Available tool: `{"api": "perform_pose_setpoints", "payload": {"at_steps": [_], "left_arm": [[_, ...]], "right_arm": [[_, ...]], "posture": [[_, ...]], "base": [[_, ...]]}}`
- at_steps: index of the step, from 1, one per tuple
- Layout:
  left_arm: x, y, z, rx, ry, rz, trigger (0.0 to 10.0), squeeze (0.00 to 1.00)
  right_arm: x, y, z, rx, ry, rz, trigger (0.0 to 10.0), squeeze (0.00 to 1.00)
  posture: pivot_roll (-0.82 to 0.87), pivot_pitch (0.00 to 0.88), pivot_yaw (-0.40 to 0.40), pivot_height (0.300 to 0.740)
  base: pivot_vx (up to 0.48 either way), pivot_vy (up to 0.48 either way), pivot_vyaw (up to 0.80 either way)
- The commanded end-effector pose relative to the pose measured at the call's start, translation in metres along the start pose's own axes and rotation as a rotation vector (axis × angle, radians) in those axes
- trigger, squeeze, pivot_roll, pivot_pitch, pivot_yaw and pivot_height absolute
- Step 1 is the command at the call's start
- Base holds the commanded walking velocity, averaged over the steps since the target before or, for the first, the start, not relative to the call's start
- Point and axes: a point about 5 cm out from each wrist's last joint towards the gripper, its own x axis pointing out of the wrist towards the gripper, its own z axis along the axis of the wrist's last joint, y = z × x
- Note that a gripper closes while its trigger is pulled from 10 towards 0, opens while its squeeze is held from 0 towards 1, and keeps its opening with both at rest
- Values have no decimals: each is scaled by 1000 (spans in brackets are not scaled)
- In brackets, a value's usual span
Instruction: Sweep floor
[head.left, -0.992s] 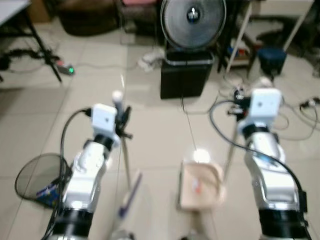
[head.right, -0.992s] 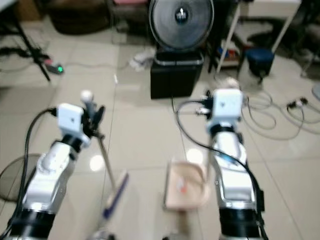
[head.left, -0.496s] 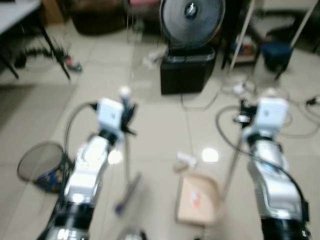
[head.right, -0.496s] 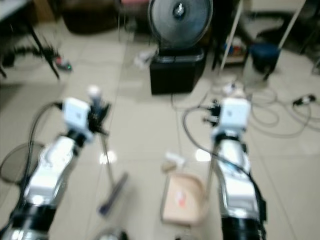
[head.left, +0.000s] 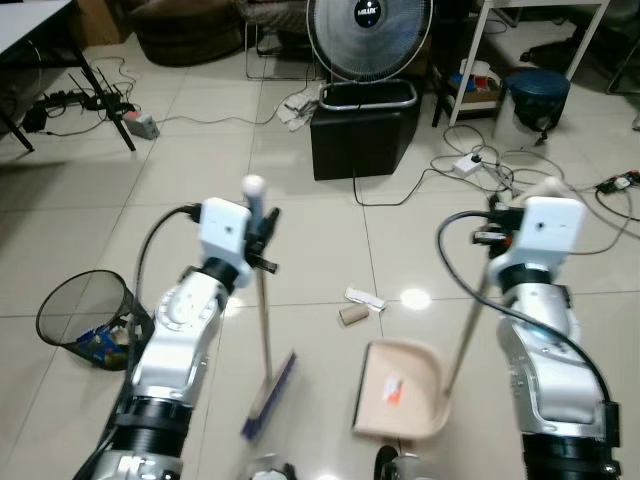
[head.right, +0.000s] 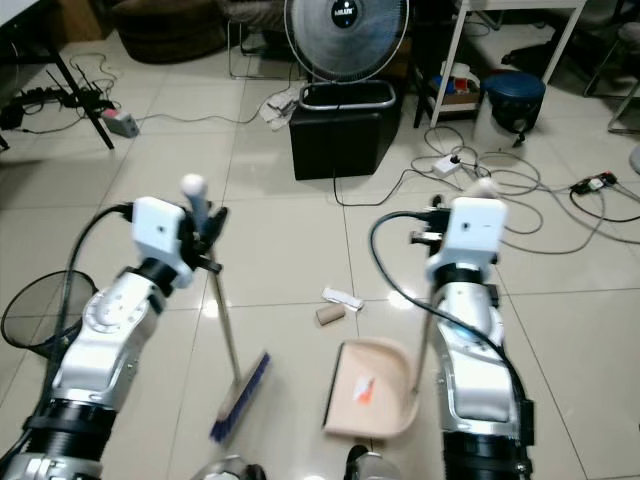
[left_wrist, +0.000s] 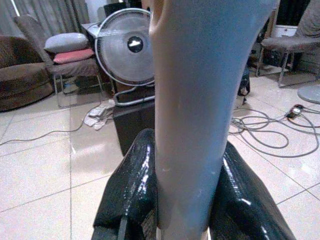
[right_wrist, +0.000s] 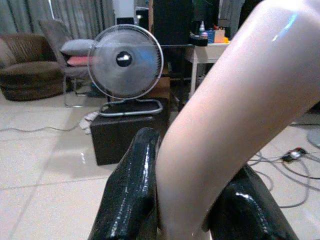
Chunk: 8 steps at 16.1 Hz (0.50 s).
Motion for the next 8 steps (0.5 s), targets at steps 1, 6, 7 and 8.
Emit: {"api": "perform_pose_setpoints", "payload": {"at_steps": [1,6,7,8], "left_arm": [[3,0,9,17,-47,-3,10000,0],[4,2,8,35,-45,31,10000,0],[4,2,8,30,-47,33,10000,0],[4,2,8,28,-48,34,10000,0]], "right_arm": [[1,-3,8,5,-31,-8,10000,0],[3,-6,8,-14,-23,-12,10000,0],[4,-8,8,-27,-19,-20,10000,0],[4,-8,8,-32,-17,-20,10000,0]], "posture": [[-50,121,66,740],[-55,127,65,740],[-55,127,64,740],[-55,129,63,740]], "base": [[0,0,-663],[354,0,-603],[398,0,0],[409,0,0]]}}
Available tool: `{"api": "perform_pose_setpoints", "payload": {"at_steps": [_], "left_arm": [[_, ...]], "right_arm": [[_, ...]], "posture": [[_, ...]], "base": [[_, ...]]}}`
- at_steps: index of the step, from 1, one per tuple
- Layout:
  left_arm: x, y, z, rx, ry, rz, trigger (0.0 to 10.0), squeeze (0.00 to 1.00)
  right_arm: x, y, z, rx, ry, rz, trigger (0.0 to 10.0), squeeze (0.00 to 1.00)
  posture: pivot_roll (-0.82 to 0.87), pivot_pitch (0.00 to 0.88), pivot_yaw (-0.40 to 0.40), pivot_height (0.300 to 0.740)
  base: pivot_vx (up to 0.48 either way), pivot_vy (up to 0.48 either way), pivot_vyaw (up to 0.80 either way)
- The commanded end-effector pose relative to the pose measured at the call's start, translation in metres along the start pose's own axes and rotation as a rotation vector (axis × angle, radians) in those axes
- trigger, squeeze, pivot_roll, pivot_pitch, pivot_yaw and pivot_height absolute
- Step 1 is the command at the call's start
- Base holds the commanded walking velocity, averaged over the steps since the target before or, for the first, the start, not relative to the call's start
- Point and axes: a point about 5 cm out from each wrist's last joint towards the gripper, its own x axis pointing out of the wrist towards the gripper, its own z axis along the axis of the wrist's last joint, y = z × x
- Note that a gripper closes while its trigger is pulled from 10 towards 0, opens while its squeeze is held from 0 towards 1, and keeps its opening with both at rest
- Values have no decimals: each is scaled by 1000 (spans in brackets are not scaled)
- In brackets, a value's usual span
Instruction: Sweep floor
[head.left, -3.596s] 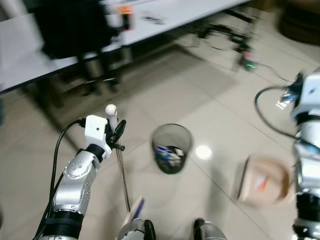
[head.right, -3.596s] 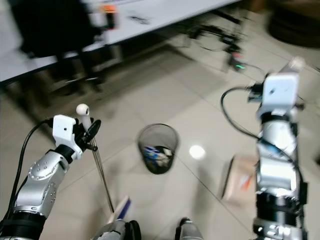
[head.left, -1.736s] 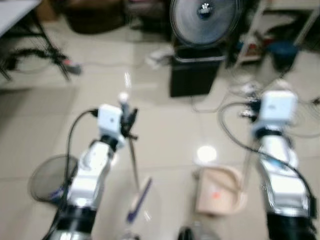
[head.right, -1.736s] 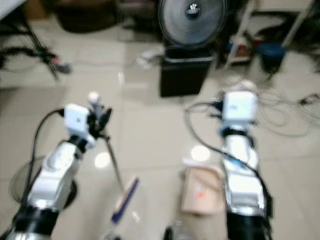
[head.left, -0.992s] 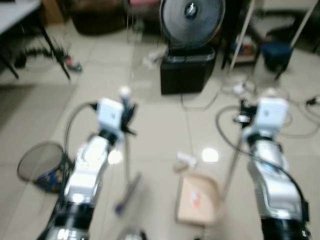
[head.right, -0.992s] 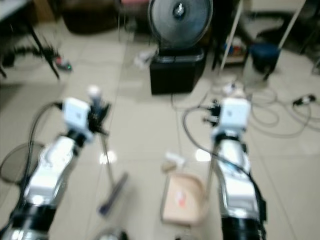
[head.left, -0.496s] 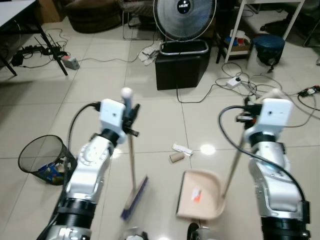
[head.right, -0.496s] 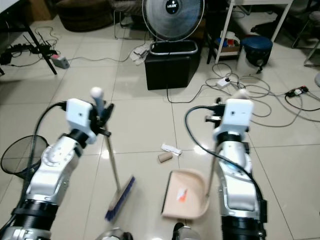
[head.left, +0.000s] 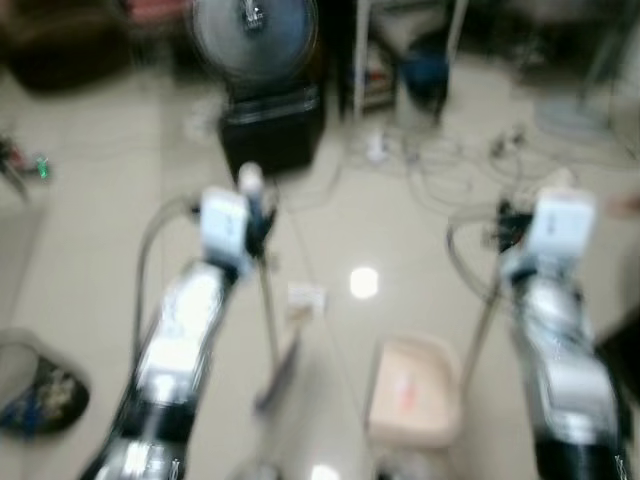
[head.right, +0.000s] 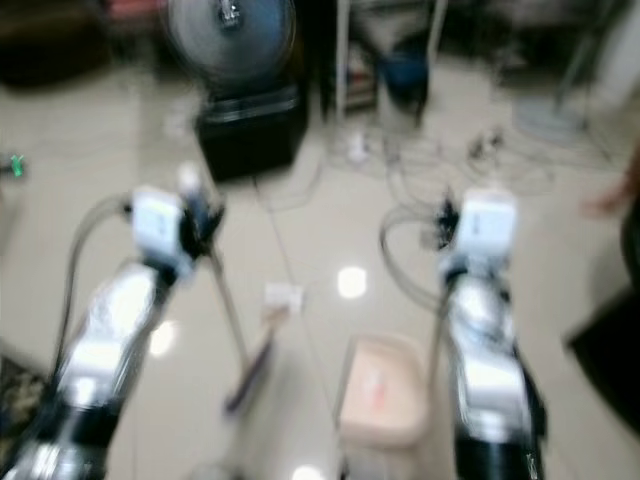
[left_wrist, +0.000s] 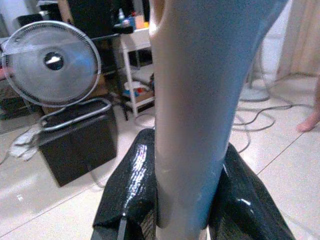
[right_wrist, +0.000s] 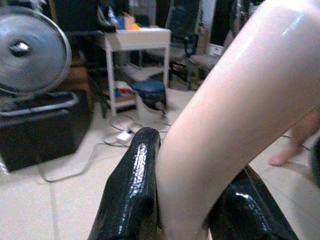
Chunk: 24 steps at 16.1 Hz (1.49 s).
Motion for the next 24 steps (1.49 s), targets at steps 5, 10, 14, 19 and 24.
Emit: {"api": "perform_pose_setpoints", "payload": {"at_steps": [5,10,14,19,24], "left_arm": [[-2,17,4,40,-14,81,10000,0],[-1,20,5,48,-25,110,10000,0],[2,20,6,61,-34,107,10000,0],[3,21,6,69,-39,114,10000,0],[3,20,6,76,-39,112,10000,0]], "right_arm": [[5,12,13,6,-50,63,10000,0],[6,15,14,-72,-51,97,10000,0],[6,7,13,-69,-59,31,10000,0],[5,11,9,-107,-46,61,10000,0],[4,10,7,-77,-46,41,10000,0]], "posture": [[-56,128,61,740],[-56,126,61,740],[-57,125,69,740],[-56,123,70,740],[-53,127,74,740]], "base": [[416,0,0],[436,0,580],[437,0,200],[439,0,0],[439,0,480]]}}
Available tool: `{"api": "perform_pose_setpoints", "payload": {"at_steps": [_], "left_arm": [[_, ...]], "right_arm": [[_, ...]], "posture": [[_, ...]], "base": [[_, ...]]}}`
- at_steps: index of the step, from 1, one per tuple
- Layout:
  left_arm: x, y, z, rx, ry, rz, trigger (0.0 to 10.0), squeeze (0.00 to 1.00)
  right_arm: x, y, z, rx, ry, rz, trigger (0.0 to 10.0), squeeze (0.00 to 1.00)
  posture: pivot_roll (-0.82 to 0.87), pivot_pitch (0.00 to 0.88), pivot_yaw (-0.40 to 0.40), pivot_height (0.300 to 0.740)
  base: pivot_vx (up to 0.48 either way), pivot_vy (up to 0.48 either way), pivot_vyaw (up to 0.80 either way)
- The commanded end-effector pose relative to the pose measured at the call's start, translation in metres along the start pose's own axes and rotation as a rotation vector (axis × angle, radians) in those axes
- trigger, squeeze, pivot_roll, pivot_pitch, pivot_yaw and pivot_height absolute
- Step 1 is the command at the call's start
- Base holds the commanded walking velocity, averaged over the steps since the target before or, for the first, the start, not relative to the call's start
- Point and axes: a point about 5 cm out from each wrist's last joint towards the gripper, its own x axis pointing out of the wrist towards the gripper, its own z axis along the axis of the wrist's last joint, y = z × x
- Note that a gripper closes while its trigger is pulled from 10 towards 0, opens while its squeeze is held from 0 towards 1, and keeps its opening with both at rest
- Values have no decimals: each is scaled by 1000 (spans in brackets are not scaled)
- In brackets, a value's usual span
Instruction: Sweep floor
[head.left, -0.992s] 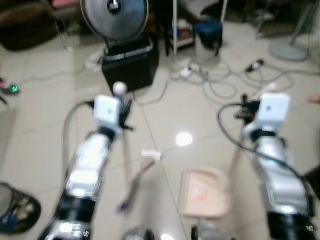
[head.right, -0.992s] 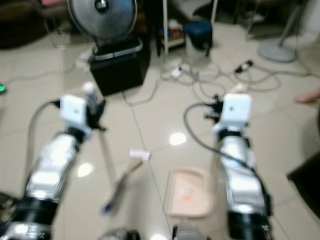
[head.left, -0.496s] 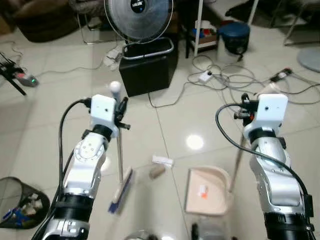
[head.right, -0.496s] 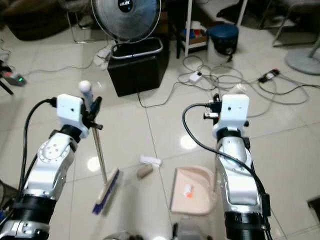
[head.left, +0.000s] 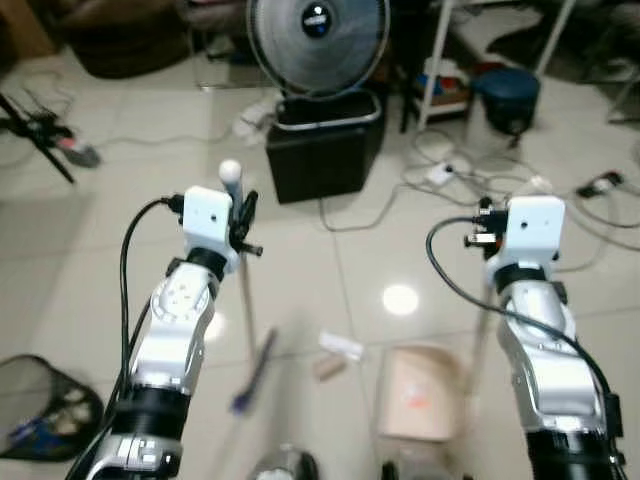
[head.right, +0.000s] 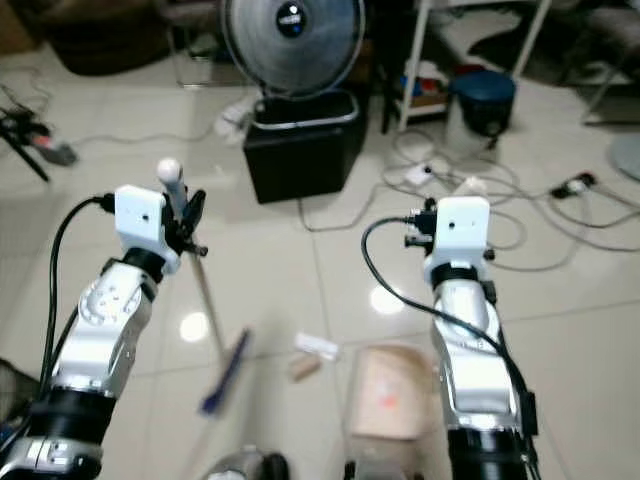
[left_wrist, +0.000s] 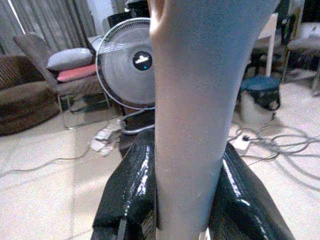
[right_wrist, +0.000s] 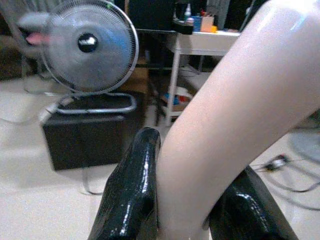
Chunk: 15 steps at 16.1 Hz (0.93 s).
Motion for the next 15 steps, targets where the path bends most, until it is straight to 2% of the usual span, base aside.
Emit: {"api": "perform_pose_setpoints", "payload": {"at_steps": [1,8,11,15], "left_arm": [[3,-6,6,2,-29,-20,10000,0],[2,-7,4,-2,-17,-31,10000,0],[0,-7,-2,-37,8,-18,10000,0],[-2,3,-10,-57,-26,70,10000,0]], "right_arm": [[0,-11,6,-35,-34,-43,10000,0],[-6,-12,-3,-23,-29,-48,10000,0],[-10,-14,-5,-27,-30,-54,10000,0],[-15,-19,-12,-50,-59,-51,10000,0]], "posture": [[-52,128,74,740],[-41,138,77,740],[-41,142,81,740],[-30,165,84,740]], "base": [[439,0,0],[422,0,0],[0,0,0],[0,0,0]]}}
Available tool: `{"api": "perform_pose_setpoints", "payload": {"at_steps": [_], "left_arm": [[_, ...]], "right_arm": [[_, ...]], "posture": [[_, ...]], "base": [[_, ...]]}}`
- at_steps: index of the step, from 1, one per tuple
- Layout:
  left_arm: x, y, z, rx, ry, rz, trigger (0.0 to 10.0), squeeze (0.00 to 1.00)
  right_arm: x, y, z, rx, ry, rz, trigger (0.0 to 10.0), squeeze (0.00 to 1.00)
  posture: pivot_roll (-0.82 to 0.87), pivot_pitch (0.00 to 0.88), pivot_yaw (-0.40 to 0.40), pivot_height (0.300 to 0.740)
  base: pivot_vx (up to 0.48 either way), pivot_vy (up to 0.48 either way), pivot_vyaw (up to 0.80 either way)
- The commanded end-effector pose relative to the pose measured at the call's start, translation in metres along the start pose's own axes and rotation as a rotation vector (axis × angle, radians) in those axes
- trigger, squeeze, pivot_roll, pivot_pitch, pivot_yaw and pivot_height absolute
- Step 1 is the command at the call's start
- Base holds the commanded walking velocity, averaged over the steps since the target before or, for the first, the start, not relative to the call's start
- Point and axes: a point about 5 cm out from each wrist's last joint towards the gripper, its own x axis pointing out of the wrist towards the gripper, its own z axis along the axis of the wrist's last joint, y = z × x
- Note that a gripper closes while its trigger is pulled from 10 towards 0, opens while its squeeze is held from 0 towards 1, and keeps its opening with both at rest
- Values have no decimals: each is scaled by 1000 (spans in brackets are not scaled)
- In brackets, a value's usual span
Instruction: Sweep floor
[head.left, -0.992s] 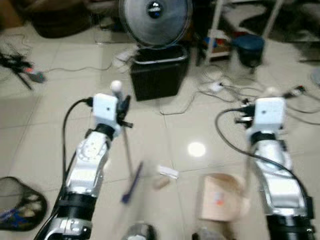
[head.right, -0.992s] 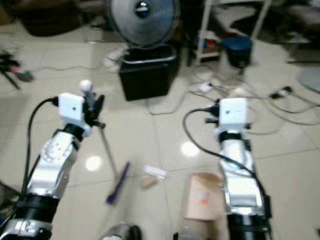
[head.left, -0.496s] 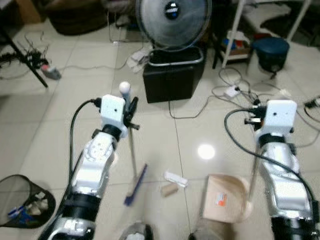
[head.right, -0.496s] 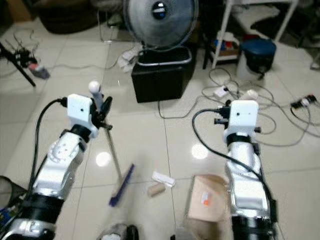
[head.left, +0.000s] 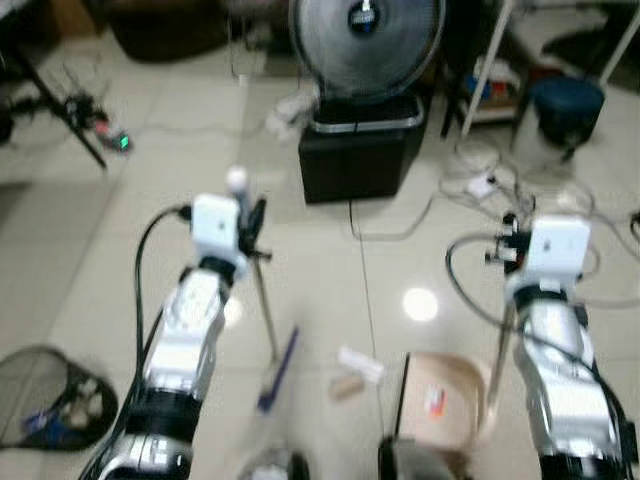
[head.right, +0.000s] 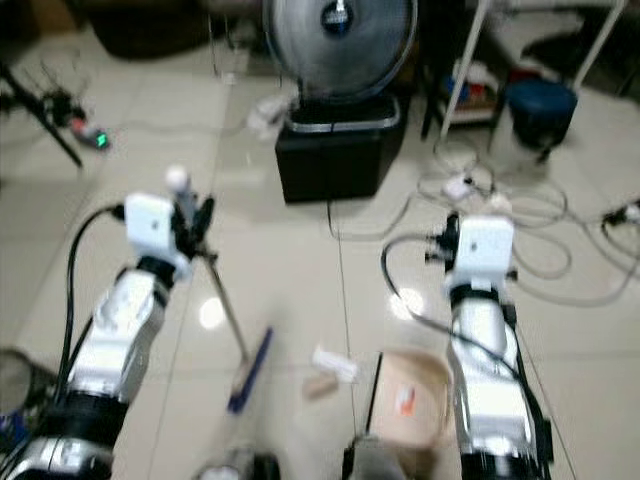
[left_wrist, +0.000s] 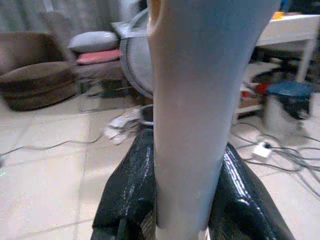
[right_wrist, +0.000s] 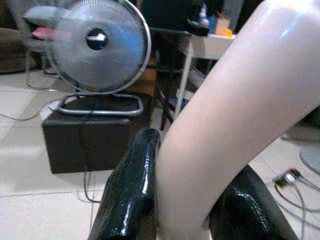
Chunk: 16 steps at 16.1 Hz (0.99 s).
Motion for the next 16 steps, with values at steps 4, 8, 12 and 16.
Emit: {"api": "perform_pose_setpoints", "payload": {"at_steps": [4,8,12,16], "left_arm": [[3,8,-1,0,-8,44,10000,0],[8,8,-8,-22,-2,76,10000,0],[15,9,-11,-22,5,103,10000,0],[19,8,-10,-12,-11,111,10000,0]], "right_arm": [[3,-3,2,-25,-58,12,10000,0],[18,8,-11,-83,-82,89,10000,0],[37,30,-10,-66,-138,130,10000,0],[43,33,-9,-44,-171,109,10000,0]], "posture": [[-24,184,93,740],[-5,209,89,740],[11,236,97,740],[19,287,110,740]], "base": [[0,0,0],[0,0,0],[0,0,0],[0,0,0]]}}
